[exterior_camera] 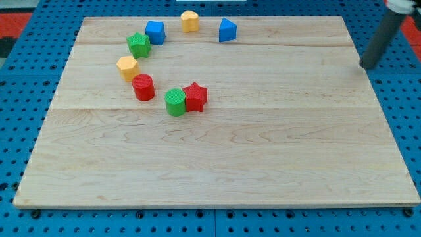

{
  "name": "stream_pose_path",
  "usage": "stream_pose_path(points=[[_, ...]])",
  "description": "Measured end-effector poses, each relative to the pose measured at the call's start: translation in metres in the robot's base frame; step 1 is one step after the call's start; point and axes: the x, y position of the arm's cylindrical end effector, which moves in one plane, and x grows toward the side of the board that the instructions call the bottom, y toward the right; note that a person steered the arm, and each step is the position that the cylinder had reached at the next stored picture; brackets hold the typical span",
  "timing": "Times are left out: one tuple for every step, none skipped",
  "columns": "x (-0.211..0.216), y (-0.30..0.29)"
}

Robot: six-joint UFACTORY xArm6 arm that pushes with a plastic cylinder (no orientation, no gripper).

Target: Push the triangle into the cube

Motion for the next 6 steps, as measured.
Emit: stream_pose_path(points=[[-0.028,-0.074],[-0.031,-0.155],[-0.061,-0.141],[-0.111,-0.087],[-0.126,-0.138],[-0.12,-0.26]])
